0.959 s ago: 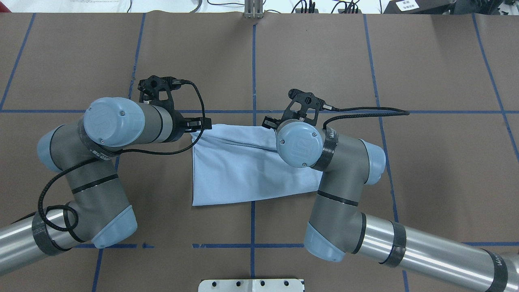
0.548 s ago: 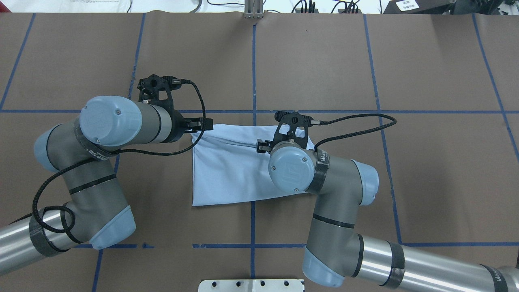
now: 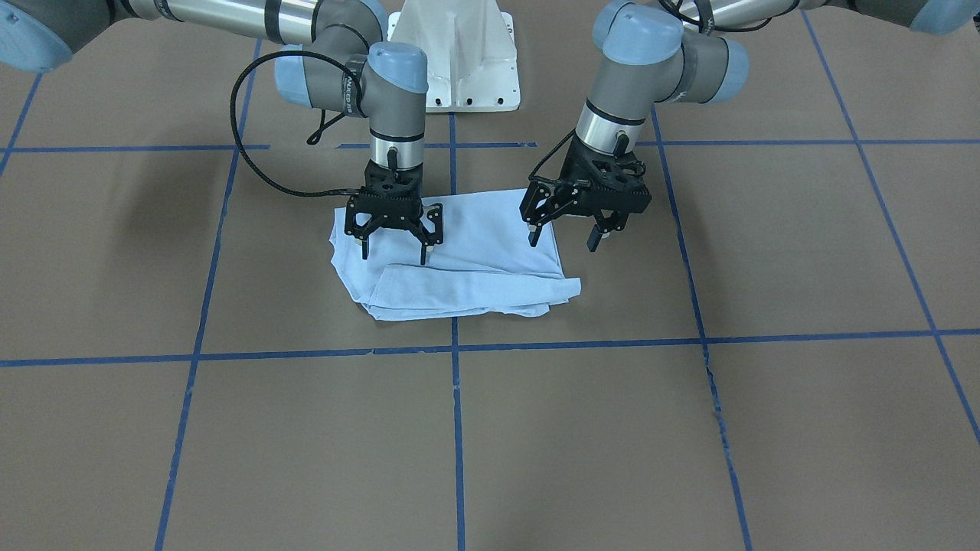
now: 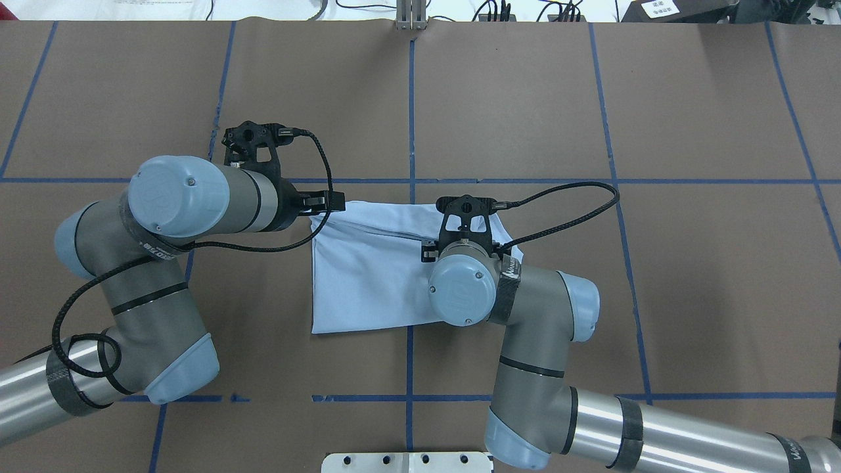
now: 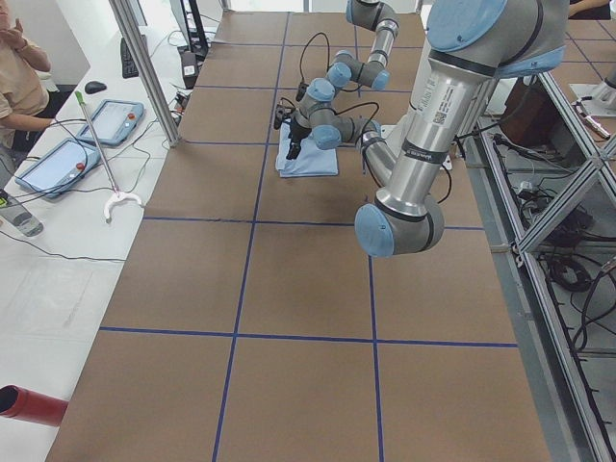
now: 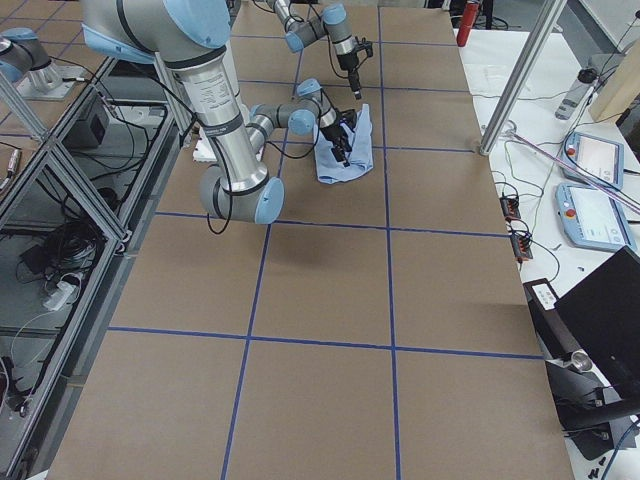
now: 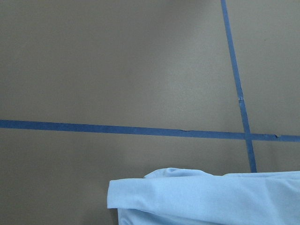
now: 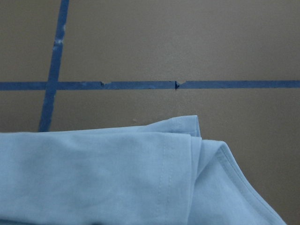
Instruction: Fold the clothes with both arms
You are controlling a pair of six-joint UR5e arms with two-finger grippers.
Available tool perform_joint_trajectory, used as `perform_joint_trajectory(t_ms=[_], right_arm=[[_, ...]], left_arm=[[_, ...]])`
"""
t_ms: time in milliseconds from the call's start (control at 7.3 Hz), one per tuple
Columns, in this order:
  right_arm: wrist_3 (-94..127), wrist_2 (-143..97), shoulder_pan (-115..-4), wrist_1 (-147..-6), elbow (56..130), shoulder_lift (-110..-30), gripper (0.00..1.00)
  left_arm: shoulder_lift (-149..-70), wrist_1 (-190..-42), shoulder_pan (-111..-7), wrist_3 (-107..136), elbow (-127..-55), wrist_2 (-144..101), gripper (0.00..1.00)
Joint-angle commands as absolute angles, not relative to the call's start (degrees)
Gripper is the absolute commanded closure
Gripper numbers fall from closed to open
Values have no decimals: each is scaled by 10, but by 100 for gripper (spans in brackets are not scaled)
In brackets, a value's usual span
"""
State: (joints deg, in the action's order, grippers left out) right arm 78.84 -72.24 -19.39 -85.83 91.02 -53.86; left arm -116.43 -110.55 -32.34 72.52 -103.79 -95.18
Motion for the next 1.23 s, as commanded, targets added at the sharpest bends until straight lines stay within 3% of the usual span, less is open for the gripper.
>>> perform_joint_trajectory(t_ms=[0,685,1096], right_arm=[[762,-720,-194,-867,904,-537,0],[708,-723,-276,-863,861,-535,0],[707,-779,-295,-860,853,-488,0]], left_arm=[[-1165,-1106,-323,726,-1038,-952,0],[-1165,-1106,-323,727,-1039,-952,0],[-1165,-1106,-319,737,-1029,-951,0]])
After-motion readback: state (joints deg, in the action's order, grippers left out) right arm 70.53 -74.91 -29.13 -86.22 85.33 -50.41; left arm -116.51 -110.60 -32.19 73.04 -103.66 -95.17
